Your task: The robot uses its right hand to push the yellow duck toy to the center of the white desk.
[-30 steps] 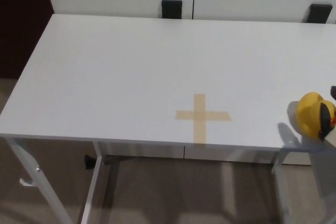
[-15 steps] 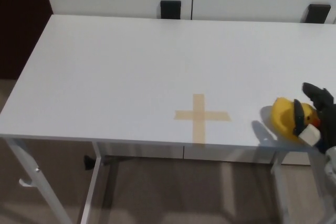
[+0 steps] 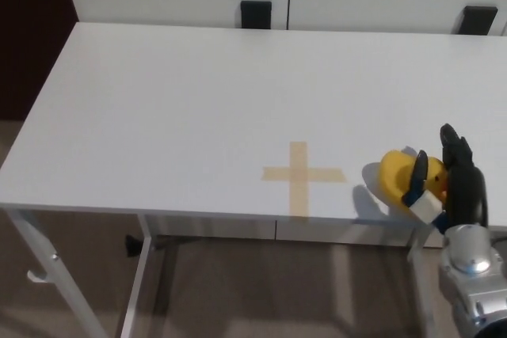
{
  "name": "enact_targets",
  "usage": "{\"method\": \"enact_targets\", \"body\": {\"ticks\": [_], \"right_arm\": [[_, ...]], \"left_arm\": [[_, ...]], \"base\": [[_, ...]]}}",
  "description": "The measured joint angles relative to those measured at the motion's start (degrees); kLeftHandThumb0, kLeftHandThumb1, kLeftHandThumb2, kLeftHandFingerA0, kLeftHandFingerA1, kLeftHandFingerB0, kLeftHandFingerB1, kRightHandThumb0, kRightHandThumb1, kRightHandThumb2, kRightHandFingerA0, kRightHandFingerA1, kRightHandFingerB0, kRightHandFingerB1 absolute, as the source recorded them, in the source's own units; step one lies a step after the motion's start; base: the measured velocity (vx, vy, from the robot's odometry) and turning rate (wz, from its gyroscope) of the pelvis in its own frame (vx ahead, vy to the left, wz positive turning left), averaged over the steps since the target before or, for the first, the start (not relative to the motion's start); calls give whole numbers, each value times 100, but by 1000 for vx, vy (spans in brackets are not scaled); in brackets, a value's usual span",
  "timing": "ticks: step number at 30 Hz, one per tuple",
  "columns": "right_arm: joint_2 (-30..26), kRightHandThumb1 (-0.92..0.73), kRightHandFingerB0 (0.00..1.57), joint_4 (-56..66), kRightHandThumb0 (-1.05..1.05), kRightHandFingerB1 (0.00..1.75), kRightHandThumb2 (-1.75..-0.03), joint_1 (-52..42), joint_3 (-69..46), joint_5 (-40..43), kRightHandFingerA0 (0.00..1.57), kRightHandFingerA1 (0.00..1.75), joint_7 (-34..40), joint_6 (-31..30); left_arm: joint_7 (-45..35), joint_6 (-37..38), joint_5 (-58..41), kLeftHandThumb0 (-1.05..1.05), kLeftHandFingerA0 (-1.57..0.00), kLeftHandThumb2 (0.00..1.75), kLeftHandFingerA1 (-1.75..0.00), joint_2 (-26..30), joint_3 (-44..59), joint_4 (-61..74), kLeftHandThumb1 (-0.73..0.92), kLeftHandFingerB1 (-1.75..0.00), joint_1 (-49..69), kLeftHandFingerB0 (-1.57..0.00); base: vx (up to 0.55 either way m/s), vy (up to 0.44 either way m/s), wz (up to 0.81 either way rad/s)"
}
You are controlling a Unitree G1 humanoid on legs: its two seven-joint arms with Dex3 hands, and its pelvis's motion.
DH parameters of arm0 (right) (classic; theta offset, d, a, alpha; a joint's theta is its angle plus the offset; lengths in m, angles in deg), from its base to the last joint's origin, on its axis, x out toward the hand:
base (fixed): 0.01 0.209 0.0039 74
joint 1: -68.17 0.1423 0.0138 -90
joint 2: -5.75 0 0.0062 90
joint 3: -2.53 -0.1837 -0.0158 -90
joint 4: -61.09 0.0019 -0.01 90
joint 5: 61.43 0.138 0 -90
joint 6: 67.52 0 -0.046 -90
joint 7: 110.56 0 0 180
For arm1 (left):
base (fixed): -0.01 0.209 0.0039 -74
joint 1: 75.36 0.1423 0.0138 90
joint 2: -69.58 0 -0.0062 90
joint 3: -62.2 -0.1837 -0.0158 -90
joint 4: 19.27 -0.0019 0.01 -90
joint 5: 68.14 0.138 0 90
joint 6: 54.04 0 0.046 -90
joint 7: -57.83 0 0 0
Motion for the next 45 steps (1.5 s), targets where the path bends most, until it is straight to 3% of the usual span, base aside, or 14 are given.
{"method": "enact_targets", "body": {"ticks": [7, 16, 17, 19, 20, 21, 22, 26, 27, 35, 36, 42, 44, 45], "right_arm": [[310, -92, 0, -4, -105, 10, -124, 36, 416, -431, 0, 23, 766, -90], [603, -90, 0, -48, -103, 12, -125, 157, 662, -604, 0, 24, 1034, -228], [618, -92, 0, -48, -93, 0, -93, 166, 681, -609, 0, 0, 1025, -239], [673, -92, 0, -47, -93, 0, -93, 199, 782, -616, 0, 0, 889, -275], [680, -92, 0, -46, -93, 0, -82, 209, 801, -612, 0, 0, 823, -281], [685, -92, 0, -46, -93, 0, -82, 220, 813, -605, 0, 0, 747, -287], [691, -92, 0, -46, -93, 0, -94, 229, 822, -595, 0, 0, 659, -292], [703, -92, 0, -28, -93, 0, -93, 241, 823, -558, 0, 0, 452, -300], [712, -92, 0, 7, -96, 0, -94, 242, 812, -519, 0, 0, 249, -307], [766, -92, 0, 111, -92, 0, -95, 241, 769, -397, 0, 0, -84, -368], [785, -92, 0, 136, -91, 0, -91, 241, 764, -367, 0, 0, -143, -387], [916, -92, 0, 186, -100, 0, -86, 241, 754, -283, 0, 0, -311, -393], [966, -92, 0, 200, -97, 0, -91, 241, 749, -269, 0, 0, -318, -408], [966, -92, 0, 200, -93, 0, -94, 241, 749, -269, 0, 0, -318, -408]], "left_arm": [[3, 0, 5, 10, -128, 103, -119, -31, -35, 23, 8, -117, 0, -126], [13, 0, 7, 9, -128, 104, -118, -55, -54, 24, 11, -115, -53, -124], [14, 0, 10, 8, -130, 102, -119, -55, -58, 24, 6, -117, -61, -126], [13, 0, 14, 8, -130, 102, -119, -56, -75, 23, 6, -117, -82, -126], [13, 0, 14, 8, -131, 103, -120, -55, -80, 21, 8, -117, -83, -127], [12, 0, 15, 8, -131, 103, -120, -55, -85, 19, 8, -117, -83, -127], [12, 0, 15, 8, -130, 102, -119, -55, -90, 14, 7, -117, -84, -127], [12, 0, 14, 9, -128, 103, -118, -55, -93, 9, 8, -116, -87, -126], [12, 0, 14, 42, -127, 175, -111, -55, -97, 15, -16, -108, -87, -128], [12, 0, 22, 47, -126, 175, -110, -55, -133, 18, -21, -108, -91, -129], [12, 0, 27, 42, -121, 175, -114, -54, -149, 15, -11, -111, -97, -124], [12, 1, 28, 42, -121, 175, -111, -55, -154, 28, -22, -107, -109, -125], [11, 1, 28, 46, -129, 175, -108, -55, -155, 28, -23, -106, -108, -133], [11, 1, 28, 8, -131, 101, -120, -55, -155, 28, 6, -117, -108, -128]], "base": [[0, 0, 0], [0, 0, 0], [0, 0, 0], [0, 0, 0], [0, 0, 0], [0, 0, 0], [0, 0, 0], [0, 0, 0], [0, 0, 0], [0, 0, 0], [0, 0, 0], [0, 0, 0], [0, 0, 0], [0, 0, 0]]}}
